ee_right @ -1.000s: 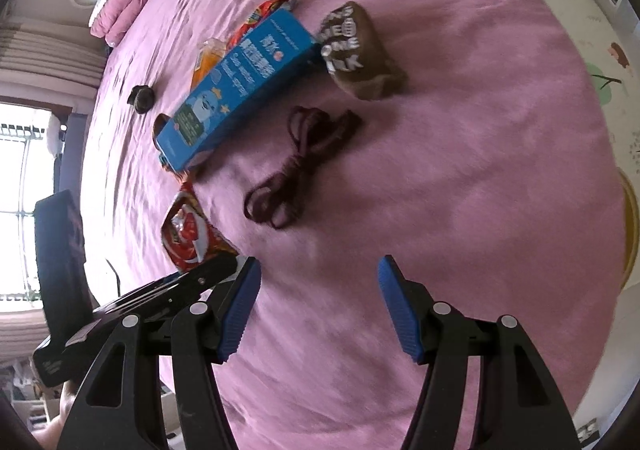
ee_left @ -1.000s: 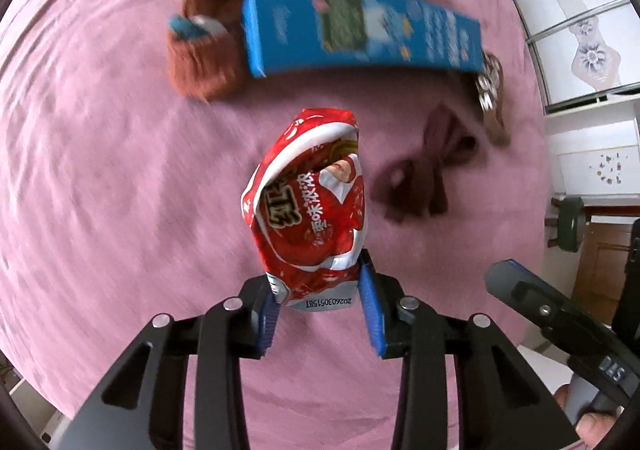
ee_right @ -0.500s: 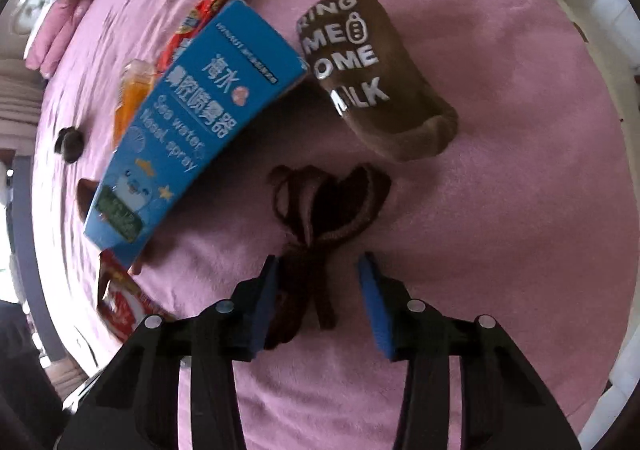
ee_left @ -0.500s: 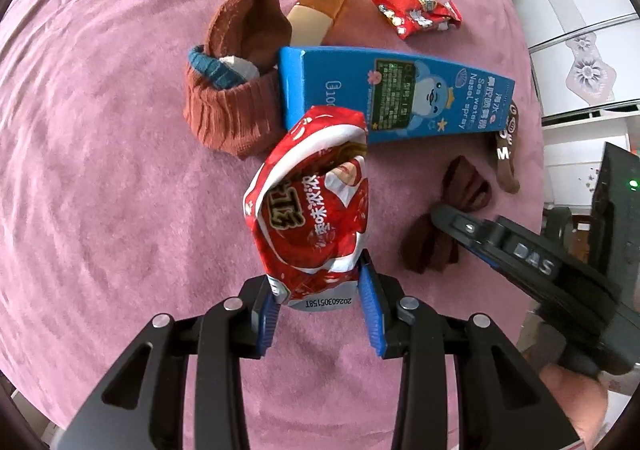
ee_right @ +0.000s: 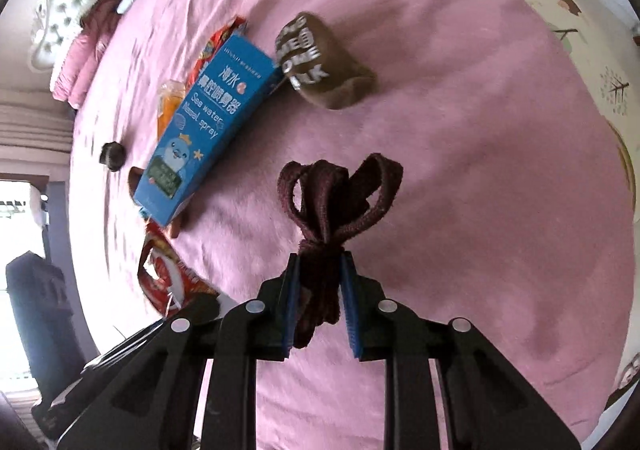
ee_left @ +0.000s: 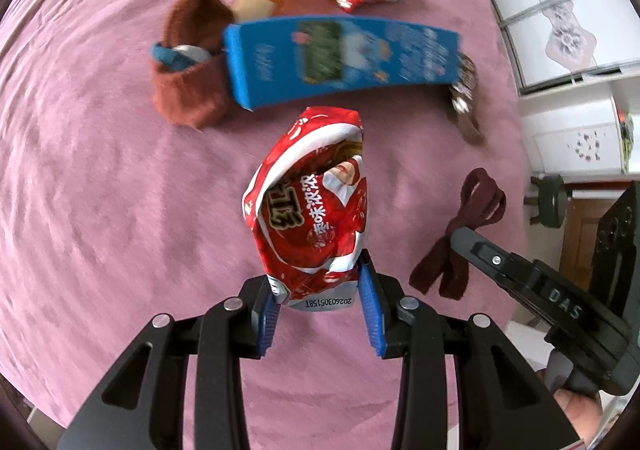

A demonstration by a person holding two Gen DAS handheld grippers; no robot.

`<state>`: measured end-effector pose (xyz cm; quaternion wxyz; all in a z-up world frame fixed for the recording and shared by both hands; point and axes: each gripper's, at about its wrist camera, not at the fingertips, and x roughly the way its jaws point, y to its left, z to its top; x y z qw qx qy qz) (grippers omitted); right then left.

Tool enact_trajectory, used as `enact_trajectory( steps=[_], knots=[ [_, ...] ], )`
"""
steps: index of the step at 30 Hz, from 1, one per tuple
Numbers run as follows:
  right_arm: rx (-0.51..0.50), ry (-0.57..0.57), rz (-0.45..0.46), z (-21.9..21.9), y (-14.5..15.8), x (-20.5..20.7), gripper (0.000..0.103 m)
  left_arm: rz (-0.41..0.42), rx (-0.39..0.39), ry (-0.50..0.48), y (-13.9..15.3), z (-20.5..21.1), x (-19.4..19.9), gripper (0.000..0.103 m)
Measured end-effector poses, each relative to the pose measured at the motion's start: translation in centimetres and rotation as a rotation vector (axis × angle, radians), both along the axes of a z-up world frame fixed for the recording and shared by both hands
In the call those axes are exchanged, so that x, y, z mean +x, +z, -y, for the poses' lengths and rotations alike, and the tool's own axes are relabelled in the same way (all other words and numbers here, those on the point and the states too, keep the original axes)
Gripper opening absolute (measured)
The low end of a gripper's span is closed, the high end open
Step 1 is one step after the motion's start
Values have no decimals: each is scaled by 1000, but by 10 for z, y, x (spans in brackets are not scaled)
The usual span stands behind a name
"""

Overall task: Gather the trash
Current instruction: 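Carry the wrapper and cord over the yellow bin and open both grippers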

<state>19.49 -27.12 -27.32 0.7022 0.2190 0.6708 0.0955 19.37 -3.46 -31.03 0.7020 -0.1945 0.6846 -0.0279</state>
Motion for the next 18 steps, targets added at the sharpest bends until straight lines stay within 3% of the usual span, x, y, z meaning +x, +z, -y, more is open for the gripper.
enact_trajectory(
  steps=[10,18],
  knots=[
    [25,-60,54,73,37,-41,20,1,-32,-131,19,89,-20,36],
    [26,-153,66,152,49,-73,20,9,-38,-286,29,181,-21,36]
  ],
)
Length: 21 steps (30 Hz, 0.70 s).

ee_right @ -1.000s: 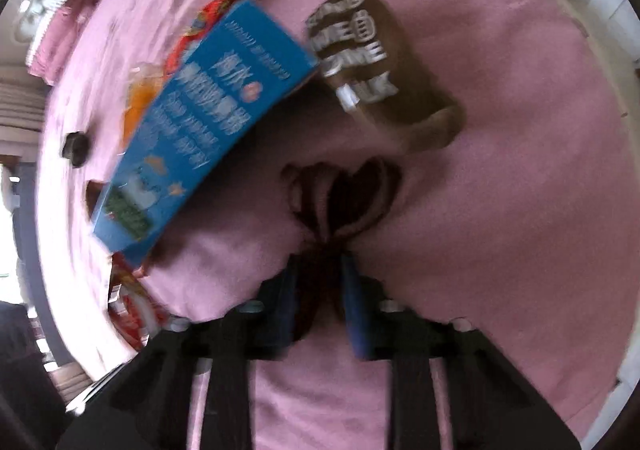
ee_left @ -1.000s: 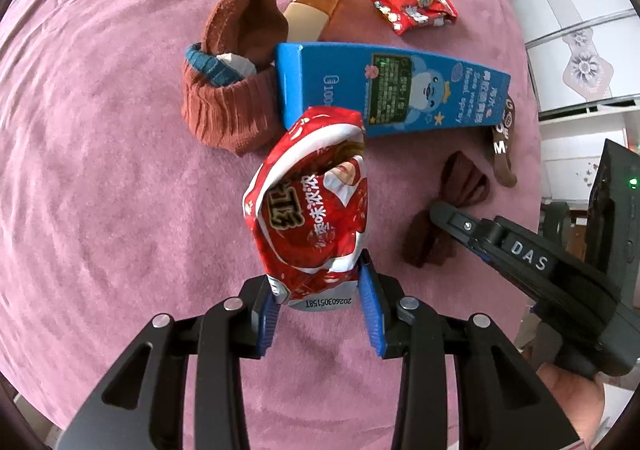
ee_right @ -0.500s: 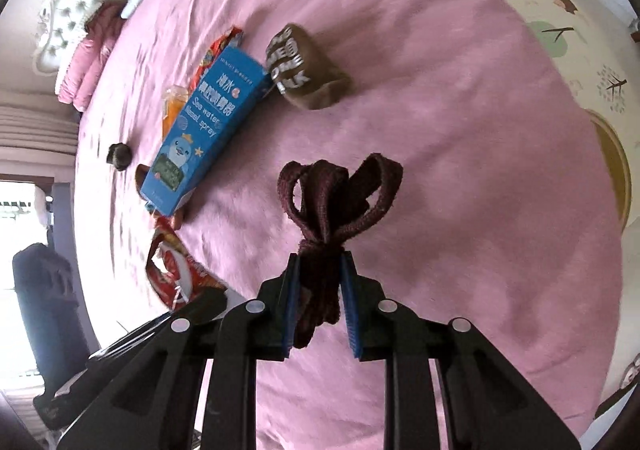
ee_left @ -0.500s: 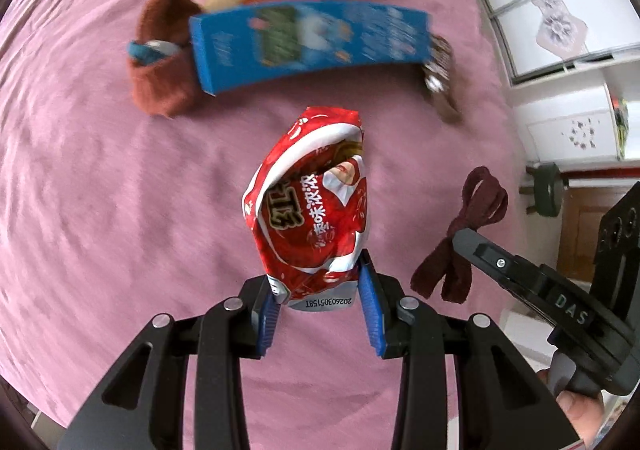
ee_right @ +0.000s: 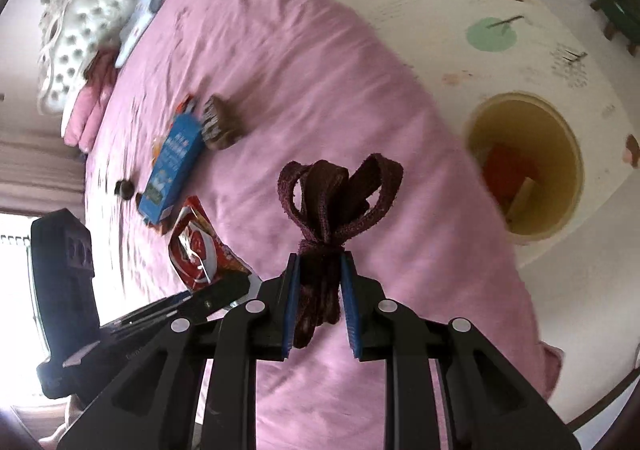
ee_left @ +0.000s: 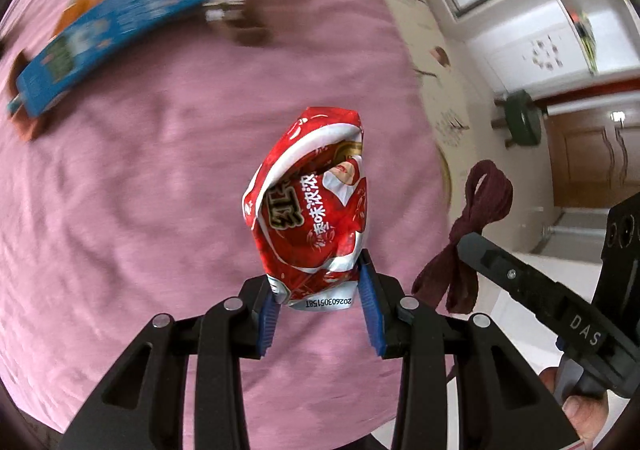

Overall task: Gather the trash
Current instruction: 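Carry the wrapper and cord over the yellow bin and open both grippers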

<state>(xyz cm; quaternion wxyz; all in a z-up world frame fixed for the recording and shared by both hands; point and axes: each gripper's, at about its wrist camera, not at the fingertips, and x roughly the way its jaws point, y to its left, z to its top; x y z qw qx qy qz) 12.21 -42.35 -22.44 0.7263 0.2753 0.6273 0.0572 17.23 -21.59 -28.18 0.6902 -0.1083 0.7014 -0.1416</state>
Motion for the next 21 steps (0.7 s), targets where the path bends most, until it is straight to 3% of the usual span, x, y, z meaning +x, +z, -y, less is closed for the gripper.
enact_trajectory(
  steps=[12,21],
  knots=[
    [-57,-201,3,124,1,-37,20,-1,-20,-241,1,145,1,36],
    [-98,-286,7,189,-3,-41,20,-1,-44,-357,-5,221,12,36]
  ],
)
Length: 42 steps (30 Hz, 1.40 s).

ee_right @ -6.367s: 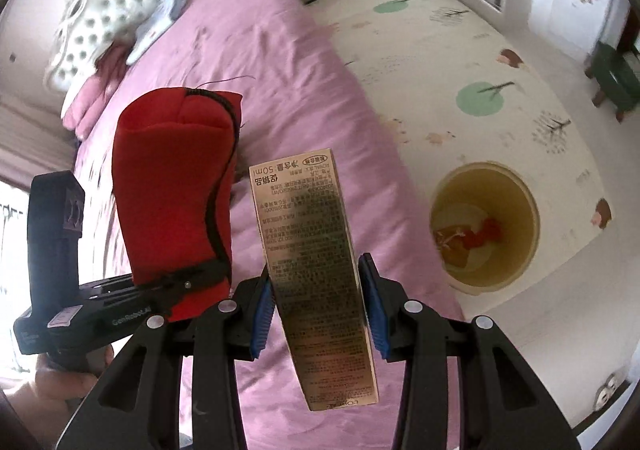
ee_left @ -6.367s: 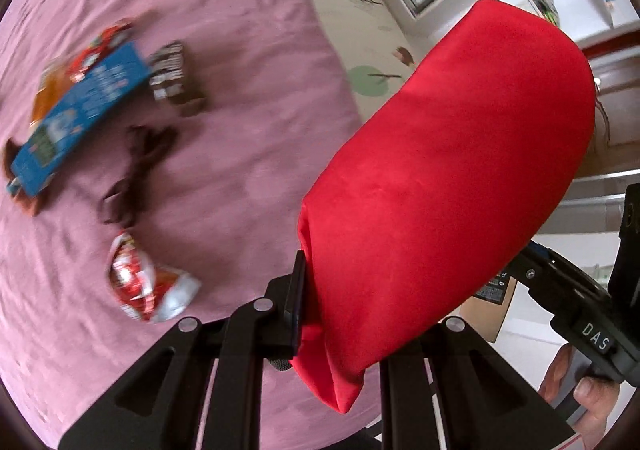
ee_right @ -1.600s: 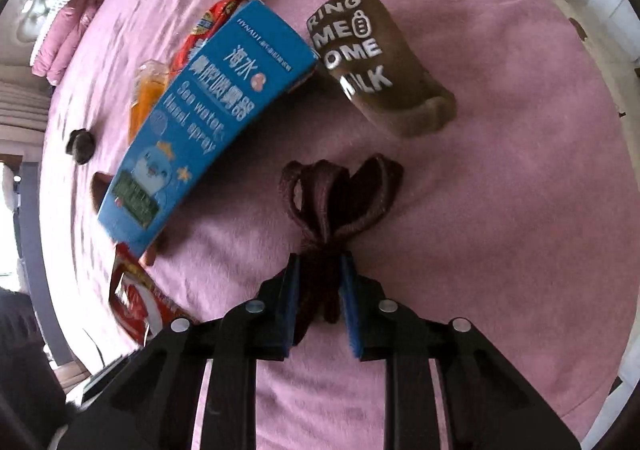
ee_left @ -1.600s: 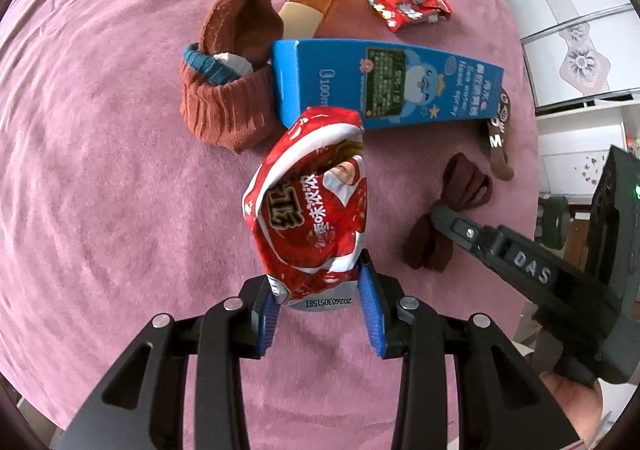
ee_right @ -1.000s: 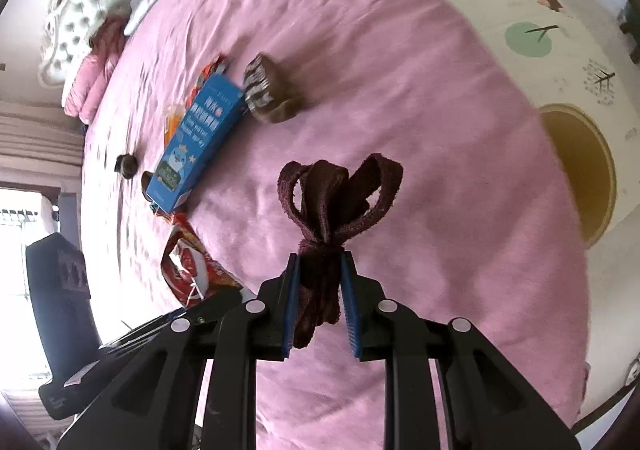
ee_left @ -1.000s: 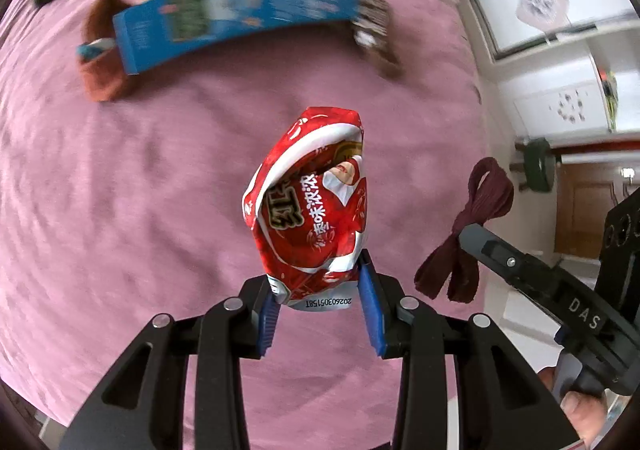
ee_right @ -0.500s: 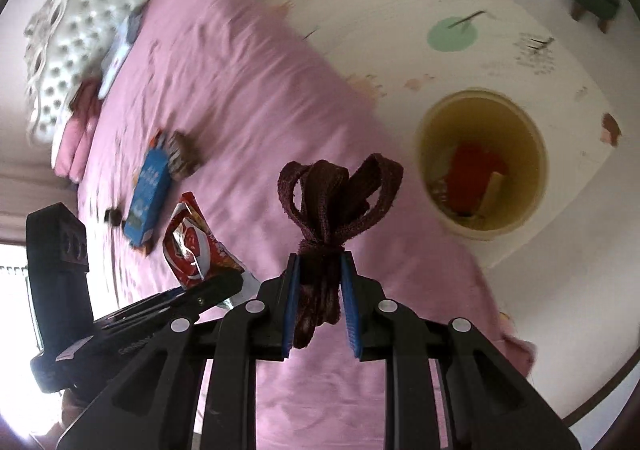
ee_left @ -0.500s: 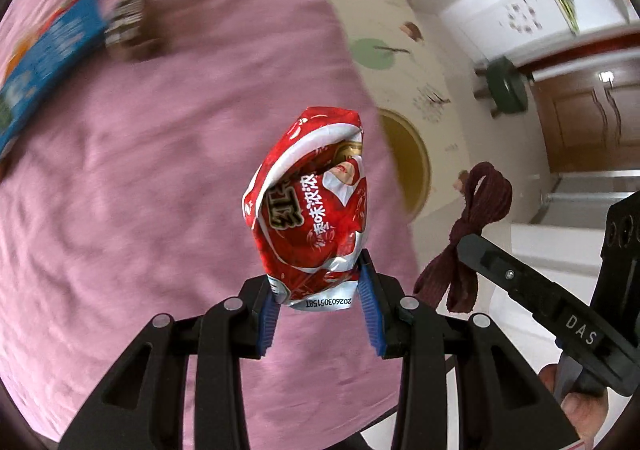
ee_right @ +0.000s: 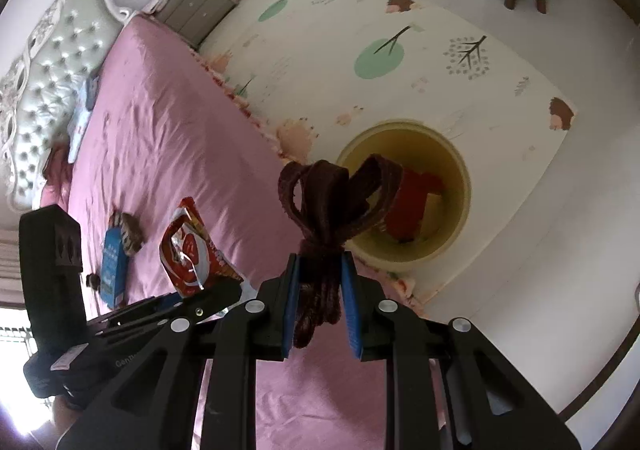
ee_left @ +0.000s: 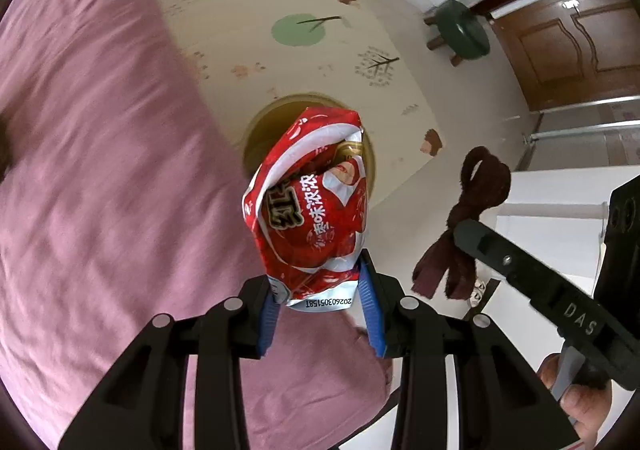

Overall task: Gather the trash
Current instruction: 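Carry the wrapper and cord over the yellow bin and open both grippers, then move both open grippers back over the bed toward the remaining items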

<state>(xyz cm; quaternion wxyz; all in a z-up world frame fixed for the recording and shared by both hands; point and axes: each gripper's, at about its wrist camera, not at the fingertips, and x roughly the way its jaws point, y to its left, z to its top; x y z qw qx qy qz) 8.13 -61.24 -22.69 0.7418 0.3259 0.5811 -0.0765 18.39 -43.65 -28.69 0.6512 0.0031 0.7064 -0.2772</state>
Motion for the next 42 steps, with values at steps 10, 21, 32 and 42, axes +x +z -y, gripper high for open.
enact_trajectory(
  steps=[10,21,32,42],
  knots=[
    [-64,-20,-8,35,1,17,50,46,10,-101,2,52,16,63],
    [-72,6,2,17,7,26,79,55,46,-4,15,2,23,88],
    [-143,142,108,-87,34,46,90,122,70,201,44,-121,20,90],
    [-106,344,97,-202,38,57,90,227,135,382,68,-237,5,92]
  ],
)
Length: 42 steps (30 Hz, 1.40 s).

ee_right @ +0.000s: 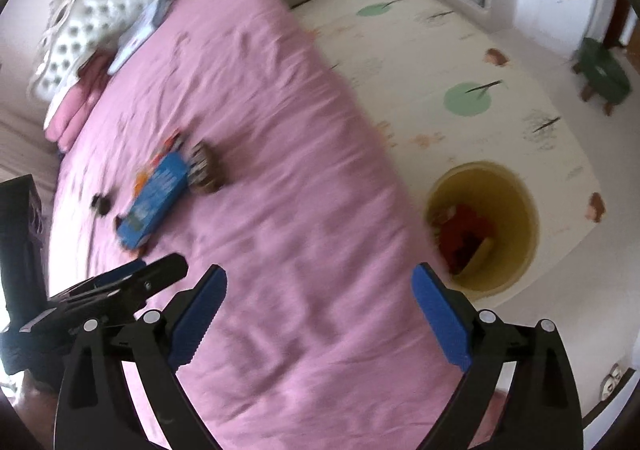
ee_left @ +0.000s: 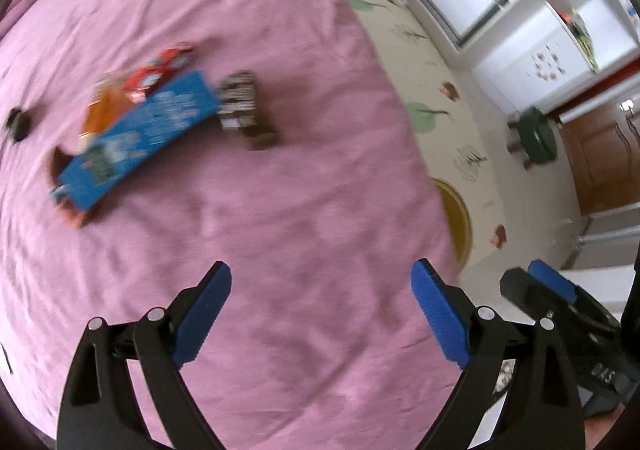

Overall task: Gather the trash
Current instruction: 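Move both open grippers back over the bed toward the remaining items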

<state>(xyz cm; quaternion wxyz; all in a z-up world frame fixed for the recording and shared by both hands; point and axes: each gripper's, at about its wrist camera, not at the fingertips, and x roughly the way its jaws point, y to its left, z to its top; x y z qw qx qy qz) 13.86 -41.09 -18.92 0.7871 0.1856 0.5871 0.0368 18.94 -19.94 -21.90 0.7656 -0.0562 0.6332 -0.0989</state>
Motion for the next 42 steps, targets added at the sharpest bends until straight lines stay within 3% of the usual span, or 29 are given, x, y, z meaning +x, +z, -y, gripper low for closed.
enact_trajectory(
  steps=[9,13,22,31,38,42],
  knots=[
    [-24,106,-48,-98,-1,8,94,-4,55,122,6,-101,-15,95],
    [10,101,-99,-128,-10,14,94,15,78,167,8,-139,-18,95],
    [52,98,-99,-182,-21,35,94,-41,78,277,-14,-218,-2,95],
    [28,85,-113,-215,-39,69,94,-67,50,345,-33,-256,31,96],
    [77,-15,-195,-222,-59,99,94,-97,31,374,-54,-274,64,96],
    [43,-31,-195,-226,-64,113,94,-137,7,372,-71,-280,82,92]
  ],
)
